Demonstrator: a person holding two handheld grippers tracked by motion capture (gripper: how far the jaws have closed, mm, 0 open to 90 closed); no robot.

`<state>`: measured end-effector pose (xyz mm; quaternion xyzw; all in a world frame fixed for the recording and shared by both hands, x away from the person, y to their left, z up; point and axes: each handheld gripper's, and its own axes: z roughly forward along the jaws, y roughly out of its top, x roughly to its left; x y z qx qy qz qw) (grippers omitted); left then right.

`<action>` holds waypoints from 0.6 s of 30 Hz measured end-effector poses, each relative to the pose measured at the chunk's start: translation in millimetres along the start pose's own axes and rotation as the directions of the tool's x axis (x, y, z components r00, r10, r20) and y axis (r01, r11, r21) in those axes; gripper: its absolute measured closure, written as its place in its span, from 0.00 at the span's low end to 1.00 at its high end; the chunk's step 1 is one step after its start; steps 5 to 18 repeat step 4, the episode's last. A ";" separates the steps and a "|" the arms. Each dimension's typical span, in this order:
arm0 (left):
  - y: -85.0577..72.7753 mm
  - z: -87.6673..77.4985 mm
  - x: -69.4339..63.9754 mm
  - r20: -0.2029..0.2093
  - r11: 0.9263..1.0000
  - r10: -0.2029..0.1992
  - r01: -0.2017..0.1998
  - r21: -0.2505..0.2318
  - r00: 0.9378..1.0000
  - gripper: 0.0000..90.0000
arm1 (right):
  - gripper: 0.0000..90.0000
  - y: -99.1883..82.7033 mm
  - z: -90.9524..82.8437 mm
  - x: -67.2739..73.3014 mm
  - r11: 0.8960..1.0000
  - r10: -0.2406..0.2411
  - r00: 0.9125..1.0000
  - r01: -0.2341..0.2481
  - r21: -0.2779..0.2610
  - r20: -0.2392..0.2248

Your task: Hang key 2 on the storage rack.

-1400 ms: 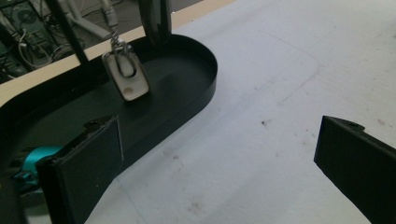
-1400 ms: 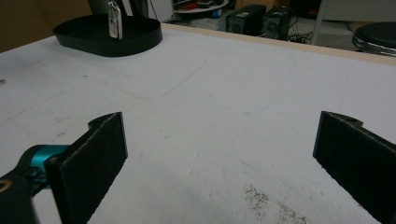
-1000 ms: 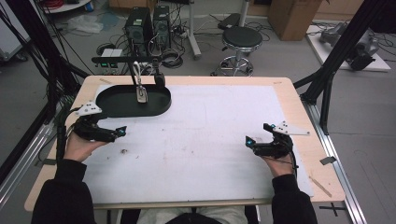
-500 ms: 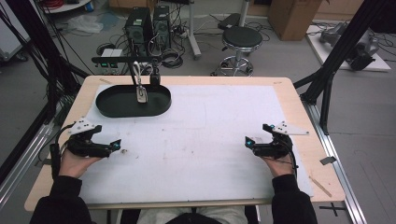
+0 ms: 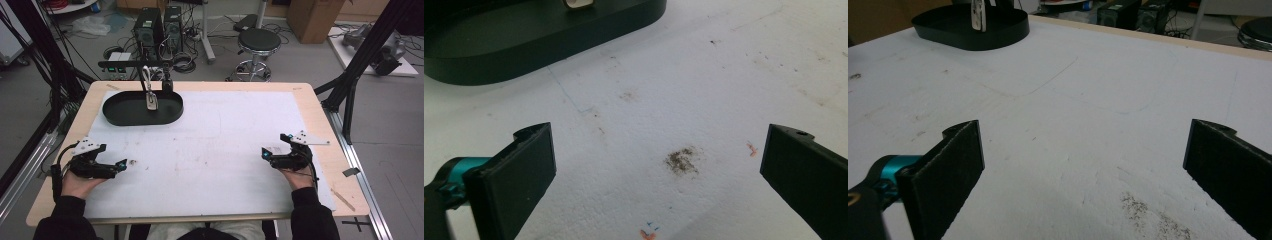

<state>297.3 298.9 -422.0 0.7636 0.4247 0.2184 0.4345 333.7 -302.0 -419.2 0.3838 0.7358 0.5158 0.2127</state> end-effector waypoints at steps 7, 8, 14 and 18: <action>0.0 2.6 -2.2 -0.012 1.000 0.020 -0.020 0.013 1.000 0.02 | 0.02 -0.2 0.7 1.8 1.000 -0.001 1.000 0.001 0.006 -0.002; 0.0 2.6 -2.2 -0.012 1.000 0.020 -0.020 0.013 1.000 0.02 | 0.02 -0.2 0.7 1.8 1.000 -0.001 1.000 0.001 0.006 -0.002; 0.0 2.6 -2.2 -0.012 1.000 0.020 -0.020 0.013 1.000 0.02 | 0.02 -0.2 0.7 1.8 1.000 -0.001 1.000 0.001 0.006 -0.002; 0.0 2.6 -2.2 -0.012 1.000 0.020 -0.020 0.013 1.000 0.02 | 0.02 -0.2 0.7 1.8 1.000 -0.001 1.000 0.001 0.006 -0.002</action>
